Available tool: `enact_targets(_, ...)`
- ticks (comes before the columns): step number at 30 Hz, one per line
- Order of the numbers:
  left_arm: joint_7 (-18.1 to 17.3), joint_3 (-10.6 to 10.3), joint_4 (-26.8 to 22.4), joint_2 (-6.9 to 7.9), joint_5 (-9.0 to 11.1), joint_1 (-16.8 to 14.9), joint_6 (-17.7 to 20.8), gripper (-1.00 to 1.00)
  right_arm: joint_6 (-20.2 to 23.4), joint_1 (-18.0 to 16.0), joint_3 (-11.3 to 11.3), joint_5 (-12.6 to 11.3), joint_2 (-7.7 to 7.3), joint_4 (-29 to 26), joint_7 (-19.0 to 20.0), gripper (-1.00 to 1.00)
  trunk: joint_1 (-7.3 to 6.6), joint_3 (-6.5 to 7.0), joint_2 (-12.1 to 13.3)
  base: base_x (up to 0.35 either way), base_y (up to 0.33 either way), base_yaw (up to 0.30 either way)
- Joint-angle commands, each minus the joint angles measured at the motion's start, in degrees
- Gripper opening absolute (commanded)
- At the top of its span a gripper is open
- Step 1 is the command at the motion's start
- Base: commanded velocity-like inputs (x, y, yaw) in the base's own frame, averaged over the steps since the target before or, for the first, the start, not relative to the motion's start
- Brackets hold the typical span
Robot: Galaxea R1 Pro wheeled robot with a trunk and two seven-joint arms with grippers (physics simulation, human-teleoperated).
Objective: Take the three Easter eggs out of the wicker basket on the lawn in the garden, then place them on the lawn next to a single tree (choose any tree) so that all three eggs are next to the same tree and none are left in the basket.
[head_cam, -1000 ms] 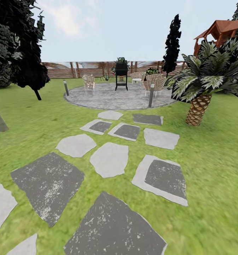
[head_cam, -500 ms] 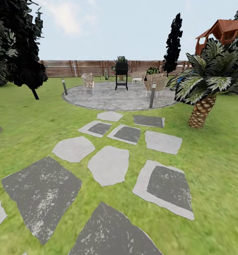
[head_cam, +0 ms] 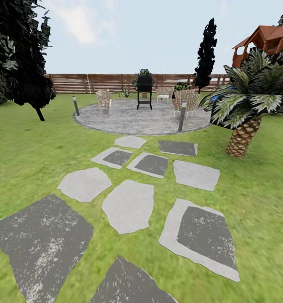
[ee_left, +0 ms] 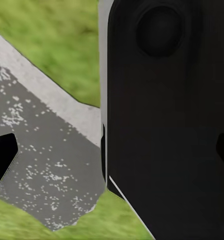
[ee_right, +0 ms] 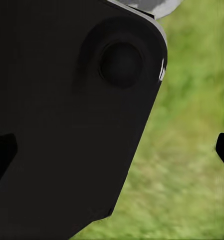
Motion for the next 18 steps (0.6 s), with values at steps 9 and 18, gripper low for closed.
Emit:
enact_targets(9, 0.0, 0.03, -0.1, 0.0, 0.03, 0.04, -0.07, 1.0, -0.14, -0.03, 0.01, 0.52, -0.01, 0.04, -0.03, 1.0, 0.04, -0.04, -0.02, 0.339, 0.0, 0.0)
enact_targets(18, 0.0, 0.03, -0.1, 0.0, 0.03, 0.04, -0.07, 1.0, -0.14, -0.03, 0.01, 0.5, -0.01, 0.04, -0.03, 1.0, 0.04, -0.04, -0.02, 0.339, 0.0, 0.0)
